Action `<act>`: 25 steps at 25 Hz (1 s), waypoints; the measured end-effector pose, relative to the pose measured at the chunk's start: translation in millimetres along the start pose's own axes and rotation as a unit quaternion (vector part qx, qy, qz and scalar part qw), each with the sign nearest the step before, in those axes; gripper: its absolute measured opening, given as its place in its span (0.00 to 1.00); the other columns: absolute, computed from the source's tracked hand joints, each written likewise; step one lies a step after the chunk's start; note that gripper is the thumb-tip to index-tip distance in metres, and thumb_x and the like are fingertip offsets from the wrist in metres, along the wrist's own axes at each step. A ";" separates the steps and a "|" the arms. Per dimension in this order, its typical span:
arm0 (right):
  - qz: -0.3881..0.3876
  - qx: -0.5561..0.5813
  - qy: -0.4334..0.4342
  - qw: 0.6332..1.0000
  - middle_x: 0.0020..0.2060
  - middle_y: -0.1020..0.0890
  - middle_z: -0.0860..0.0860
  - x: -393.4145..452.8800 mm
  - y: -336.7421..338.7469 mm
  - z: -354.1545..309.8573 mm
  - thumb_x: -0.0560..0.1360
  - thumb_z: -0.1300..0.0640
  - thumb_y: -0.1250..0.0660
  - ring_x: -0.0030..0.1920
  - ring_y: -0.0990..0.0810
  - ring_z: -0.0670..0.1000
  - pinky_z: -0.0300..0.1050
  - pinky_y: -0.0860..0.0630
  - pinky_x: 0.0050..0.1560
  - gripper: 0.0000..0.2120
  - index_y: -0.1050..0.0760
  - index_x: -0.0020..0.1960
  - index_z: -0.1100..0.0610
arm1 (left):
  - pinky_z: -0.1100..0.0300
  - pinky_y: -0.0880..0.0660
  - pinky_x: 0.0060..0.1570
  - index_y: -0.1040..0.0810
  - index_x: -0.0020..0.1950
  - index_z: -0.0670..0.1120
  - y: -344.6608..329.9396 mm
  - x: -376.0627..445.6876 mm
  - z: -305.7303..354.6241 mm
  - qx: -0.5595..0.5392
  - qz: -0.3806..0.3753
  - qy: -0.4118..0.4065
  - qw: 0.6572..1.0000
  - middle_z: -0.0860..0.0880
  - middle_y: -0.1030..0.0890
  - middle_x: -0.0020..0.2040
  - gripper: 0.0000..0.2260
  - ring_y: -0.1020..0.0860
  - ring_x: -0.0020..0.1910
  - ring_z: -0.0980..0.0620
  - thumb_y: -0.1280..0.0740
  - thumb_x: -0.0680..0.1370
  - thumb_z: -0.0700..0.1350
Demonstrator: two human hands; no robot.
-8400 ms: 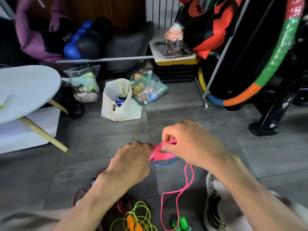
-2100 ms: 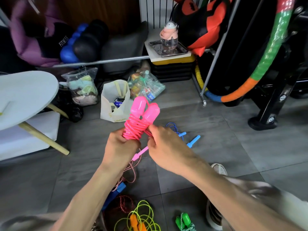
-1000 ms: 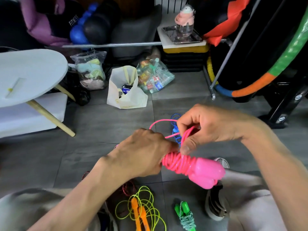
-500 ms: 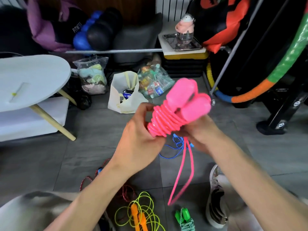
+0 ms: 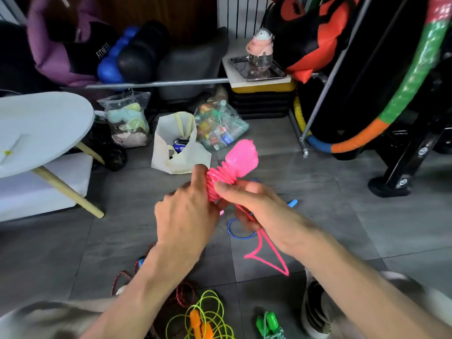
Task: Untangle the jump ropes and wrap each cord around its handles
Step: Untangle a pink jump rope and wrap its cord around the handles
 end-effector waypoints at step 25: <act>0.035 0.003 -0.024 0.999 0.30 0.24 0.49 0.8 21.2 3.1 0.67 0.42 0.25 0.25 0.37 0.44 0.38 0.43 0.26 0.15 0.20 0.34 0.53 | 0.59 0.38 0.27 0.35 0.60 0.47 -4.6 -11.2 15.7 0.045 -0.018 -0.064 0.997 0.51 0.27 0.31 0.26 0.21 0.29 0.40 0.29 0.65 0.42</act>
Point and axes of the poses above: each hand's wrist, its own x-axis towards the middle knuckle, its own y-axis out of the back of the hand, z = x × y, the point moved 5 cm from there along x, towards the middle knuckle
